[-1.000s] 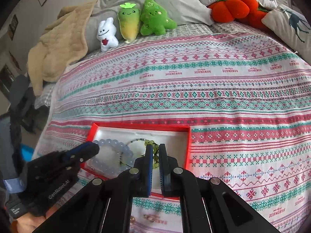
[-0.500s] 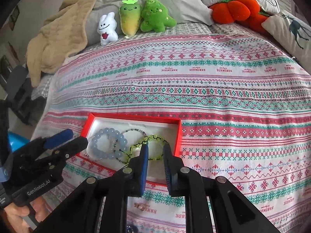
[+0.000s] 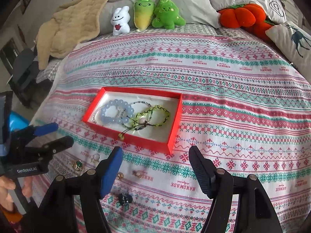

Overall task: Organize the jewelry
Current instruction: 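Move both open tools back toward the remaining rings and clip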

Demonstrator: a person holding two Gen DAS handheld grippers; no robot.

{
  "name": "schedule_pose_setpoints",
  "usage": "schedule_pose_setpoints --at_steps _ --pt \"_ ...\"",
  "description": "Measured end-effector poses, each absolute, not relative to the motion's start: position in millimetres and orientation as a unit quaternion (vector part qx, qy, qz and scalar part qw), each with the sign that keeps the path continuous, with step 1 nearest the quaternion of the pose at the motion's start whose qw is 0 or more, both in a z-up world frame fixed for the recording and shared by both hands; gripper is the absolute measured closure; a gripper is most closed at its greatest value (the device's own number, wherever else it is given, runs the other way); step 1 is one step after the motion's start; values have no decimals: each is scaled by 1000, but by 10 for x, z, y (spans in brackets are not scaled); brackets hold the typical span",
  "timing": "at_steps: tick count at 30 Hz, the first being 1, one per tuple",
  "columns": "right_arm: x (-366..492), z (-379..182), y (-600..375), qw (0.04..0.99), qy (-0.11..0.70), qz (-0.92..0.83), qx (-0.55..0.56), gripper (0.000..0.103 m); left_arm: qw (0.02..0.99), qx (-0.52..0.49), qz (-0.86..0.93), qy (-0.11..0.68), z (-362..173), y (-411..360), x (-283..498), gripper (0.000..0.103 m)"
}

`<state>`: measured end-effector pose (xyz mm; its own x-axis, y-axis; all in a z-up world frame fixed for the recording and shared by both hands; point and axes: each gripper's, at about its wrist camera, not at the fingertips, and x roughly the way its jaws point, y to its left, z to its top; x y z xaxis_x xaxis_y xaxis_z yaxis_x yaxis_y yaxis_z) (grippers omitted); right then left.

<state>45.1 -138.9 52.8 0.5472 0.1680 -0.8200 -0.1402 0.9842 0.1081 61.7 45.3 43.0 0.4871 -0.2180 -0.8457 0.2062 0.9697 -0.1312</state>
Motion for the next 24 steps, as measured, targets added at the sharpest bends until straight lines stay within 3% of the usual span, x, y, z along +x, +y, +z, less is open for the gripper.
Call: schedule_pose_setpoints --at_steps 10,24 --pt "124 269 -1429 871 483 82 -18 27 842 2 -122 525 85 621 354 16" --pt "-233 -65 -1239 862 490 106 -69 26 841 38 -164 515 -160 640 105 16"
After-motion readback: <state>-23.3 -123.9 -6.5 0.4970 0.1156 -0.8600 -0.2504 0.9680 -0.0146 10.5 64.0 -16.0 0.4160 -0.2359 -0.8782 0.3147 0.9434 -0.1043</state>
